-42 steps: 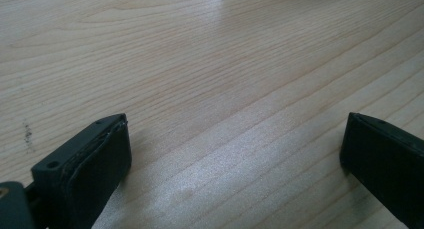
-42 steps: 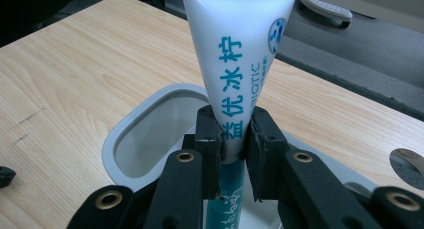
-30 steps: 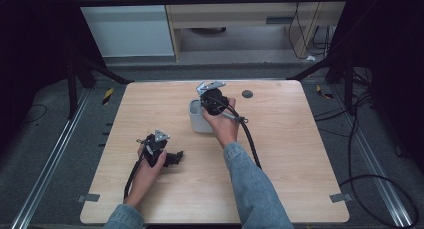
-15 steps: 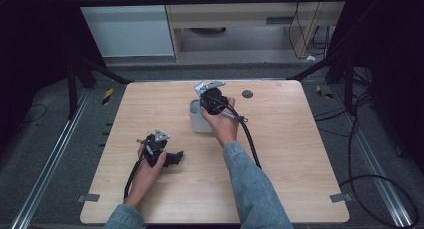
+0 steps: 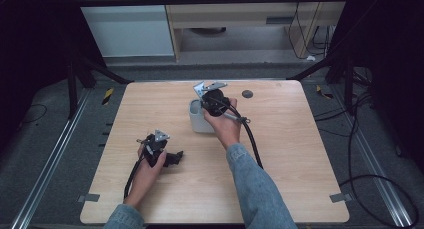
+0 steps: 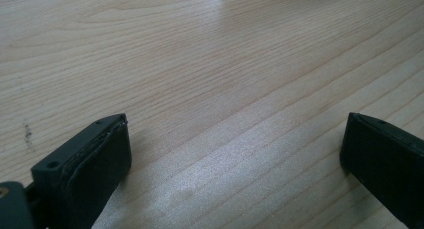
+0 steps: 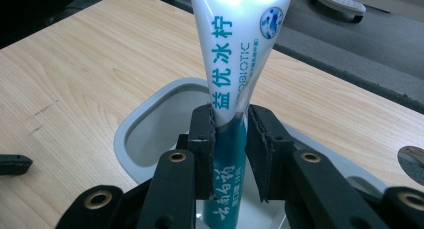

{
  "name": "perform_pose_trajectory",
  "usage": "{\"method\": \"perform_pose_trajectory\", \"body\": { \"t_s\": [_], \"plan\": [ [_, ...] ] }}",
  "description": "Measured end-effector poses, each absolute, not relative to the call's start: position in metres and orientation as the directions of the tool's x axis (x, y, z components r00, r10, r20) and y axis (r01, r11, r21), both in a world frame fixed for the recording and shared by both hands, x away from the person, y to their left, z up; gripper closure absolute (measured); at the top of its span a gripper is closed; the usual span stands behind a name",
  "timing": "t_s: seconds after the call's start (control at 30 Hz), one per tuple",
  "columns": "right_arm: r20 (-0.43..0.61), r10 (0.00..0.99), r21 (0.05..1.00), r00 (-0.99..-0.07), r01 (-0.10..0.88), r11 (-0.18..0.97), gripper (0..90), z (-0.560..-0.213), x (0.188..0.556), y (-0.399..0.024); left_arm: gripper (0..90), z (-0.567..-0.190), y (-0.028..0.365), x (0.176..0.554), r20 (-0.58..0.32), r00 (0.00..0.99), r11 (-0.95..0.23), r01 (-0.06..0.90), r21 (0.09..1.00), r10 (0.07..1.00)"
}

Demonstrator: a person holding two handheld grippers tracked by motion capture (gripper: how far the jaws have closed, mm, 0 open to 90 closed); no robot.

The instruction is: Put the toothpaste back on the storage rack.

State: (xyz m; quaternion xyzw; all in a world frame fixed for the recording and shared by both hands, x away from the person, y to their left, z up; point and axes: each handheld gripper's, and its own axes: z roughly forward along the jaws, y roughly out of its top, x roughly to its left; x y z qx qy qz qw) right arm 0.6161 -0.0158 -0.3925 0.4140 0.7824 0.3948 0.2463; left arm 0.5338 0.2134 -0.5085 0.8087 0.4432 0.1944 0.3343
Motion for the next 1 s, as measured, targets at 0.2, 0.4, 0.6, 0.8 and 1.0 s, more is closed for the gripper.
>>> {"method": "perform_pose_trajectory", "body": {
  "t_s": [0.2,0.4,0.6,0.8,1.0],
  "plan": [
    [-0.071,0.835,0.824,-0.546,0.44,0.357,72.8,-0.387,0.61,-0.018,0.0,-0.509,0.213,0.534,0.018,0.531,-0.384,0.587,0.713,0.847],
    [-0.083,0.829,0.821,-0.553,0.433,0.371,73.3,-0.383,0.605,-0.022,0.0,-0.508,0.213,0.534,0.018,0.531,-0.384,0.587,0.713,0.847],
    [-0.078,0.833,0.819,-0.548,0.441,0.367,74.1,-0.382,0.6,-0.03,0.0,-0.508,0.213,0.534,0.018,0.532,-0.384,0.587,0.713,0.847],
    [-0.074,0.833,0.816,-0.548,0.446,0.367,74.6,-0.381,0.596,-0.038,0.0,-0.509,0.213,0.534,0.018,0.532,-0.384,0.587,0.713,0.847],
    [-0.057,0.83,0.815,-0.555,0.455,0.36,69.9,-0.378,0.595,-0.042,0.0,-0.508,0.213,0.534,0.018,0.532,-0.384,0.587,0.713,0.847]
  ]
}}
